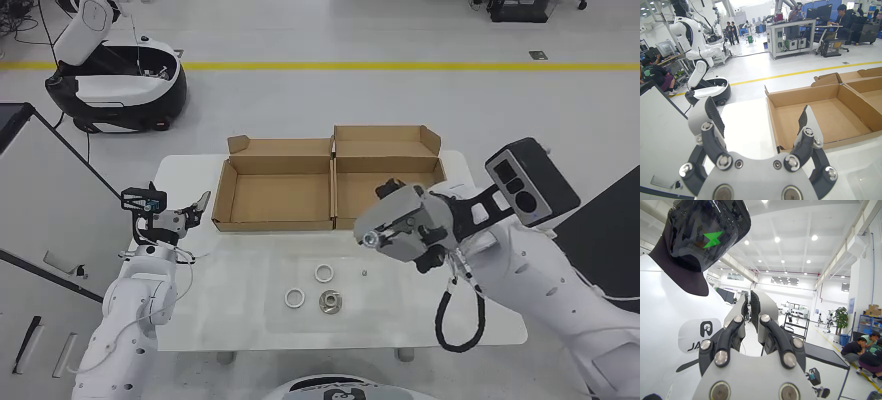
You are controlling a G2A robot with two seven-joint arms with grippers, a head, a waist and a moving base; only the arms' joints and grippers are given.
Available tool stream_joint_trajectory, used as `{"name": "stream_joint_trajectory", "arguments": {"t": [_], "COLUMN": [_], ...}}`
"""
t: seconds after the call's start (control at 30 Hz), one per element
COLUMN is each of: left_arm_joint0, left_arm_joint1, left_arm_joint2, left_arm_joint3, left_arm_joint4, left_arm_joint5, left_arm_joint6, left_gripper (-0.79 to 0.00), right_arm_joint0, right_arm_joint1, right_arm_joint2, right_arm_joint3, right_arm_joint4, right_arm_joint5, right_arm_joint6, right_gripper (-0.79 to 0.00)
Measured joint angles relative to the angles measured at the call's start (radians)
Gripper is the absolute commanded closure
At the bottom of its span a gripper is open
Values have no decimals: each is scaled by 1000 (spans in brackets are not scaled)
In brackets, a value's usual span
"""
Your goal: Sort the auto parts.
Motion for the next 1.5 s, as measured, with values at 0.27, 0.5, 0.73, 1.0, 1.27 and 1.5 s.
{"name": "stream_joint_trajectory", "arguments": {"t": [0.27,0.5,0.73,1.0,1.27,1.5], "left_arm_joint0": [0,0,0,0,0,0], "left_arm_joint1": [0,0,0,0,0,0], "left_arm_joint2": [0,0,0,0,0,0], "left_arm_joint3": [0,0,0,0,0,0], "left_arm_joint4": [0,0,0,0,0,0], "left_arm_joint5": [0,0,0,0,0,0], "left_arm_joint6": [0,0,0,0,0,0], "left_gripper": [-785,-785,-785,-785,-785,-785], "right_arm_joint0": [-39,-79,-82,-82,-82,-105], "right_arm_joint1": [-23,-53,-57,-57,-57,-56], "right_arm_joint2": [12,14,14,14,14,43], "right_arm_joint3": [-33,-57,-58,-58,-58,-57], "right_arm_joint4": [90,134,133,133,133,135], "right_arm_joint5": [-5,-4,-1,-1,-1,31], "right_arm_joint6": [16,-15,-13,-13,-13,13], "right_gripper": [0,0,0,0,0,0]}}
